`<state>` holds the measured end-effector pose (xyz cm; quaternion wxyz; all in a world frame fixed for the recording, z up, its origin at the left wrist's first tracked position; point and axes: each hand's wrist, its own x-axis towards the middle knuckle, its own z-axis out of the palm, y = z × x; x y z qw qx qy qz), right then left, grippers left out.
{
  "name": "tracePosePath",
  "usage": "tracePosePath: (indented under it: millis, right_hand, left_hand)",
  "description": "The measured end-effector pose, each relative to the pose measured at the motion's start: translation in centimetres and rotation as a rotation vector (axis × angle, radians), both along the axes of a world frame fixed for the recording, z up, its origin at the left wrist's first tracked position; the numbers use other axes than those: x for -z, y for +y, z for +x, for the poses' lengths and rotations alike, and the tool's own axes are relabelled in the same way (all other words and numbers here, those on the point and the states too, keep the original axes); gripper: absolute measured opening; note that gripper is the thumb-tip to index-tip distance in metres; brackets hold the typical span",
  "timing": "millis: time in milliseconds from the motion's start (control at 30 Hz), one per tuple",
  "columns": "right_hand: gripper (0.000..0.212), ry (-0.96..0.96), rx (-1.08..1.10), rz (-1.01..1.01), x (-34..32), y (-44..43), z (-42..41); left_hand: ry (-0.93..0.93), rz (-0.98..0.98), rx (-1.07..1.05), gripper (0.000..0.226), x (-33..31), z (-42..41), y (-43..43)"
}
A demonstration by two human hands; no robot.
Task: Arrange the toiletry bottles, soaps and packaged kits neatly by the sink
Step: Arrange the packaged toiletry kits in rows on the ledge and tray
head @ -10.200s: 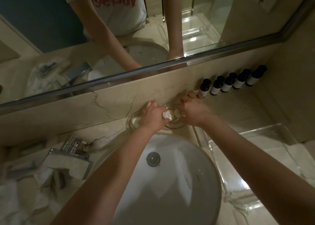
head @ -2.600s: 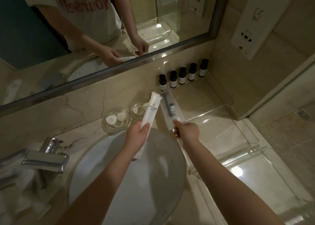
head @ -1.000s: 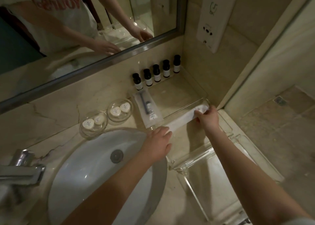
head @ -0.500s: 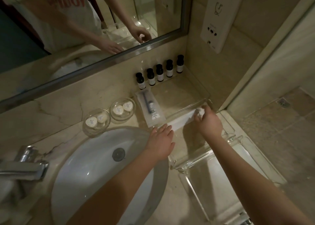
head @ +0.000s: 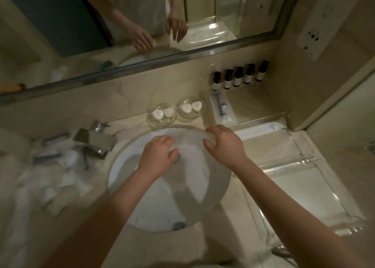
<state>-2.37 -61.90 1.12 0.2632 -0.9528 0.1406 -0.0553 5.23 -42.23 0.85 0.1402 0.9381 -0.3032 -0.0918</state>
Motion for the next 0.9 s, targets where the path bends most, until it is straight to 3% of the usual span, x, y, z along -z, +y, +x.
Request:
tracePosePath:
  millis: [233, 333, 600, 733, 900]
  right_hand:
    - [0.035, 0.089, -0.257, 0.075, -0.1, 12.0, 2.5]
    - [0.033, 0.14, -0.345, 0.095, 0.3, 17.1, 4.0]
    - [0.037, 0.325, -0.503, 0.056, 2.6, 29.4, 8.2]
    - [0.045, 0.428, -0.451, 0.054, 4.0, 33.7, 11.0]
    - [0.046, 0.434, -0.205, 0.104, 5.8, 36.8, 14.3]
  left_hand:
    - [0.099, -0.016, -0.336, 0.057, 0.6, -1.1, 13.5]
    - [0.134, 0.001, -0.458, 0.044, 1.6, -1.4, 19.0]
    - [0.218, 0.163, -0.713, 0.043, 4.1, -1.8, 33.1]
    - [0.24, 0.154, -0.748, 0.041, 4.6, -0.7, 37.6]
    - [0.251, 0.119, -0.752, 0.044, 5.2, 2.6, 40.1]
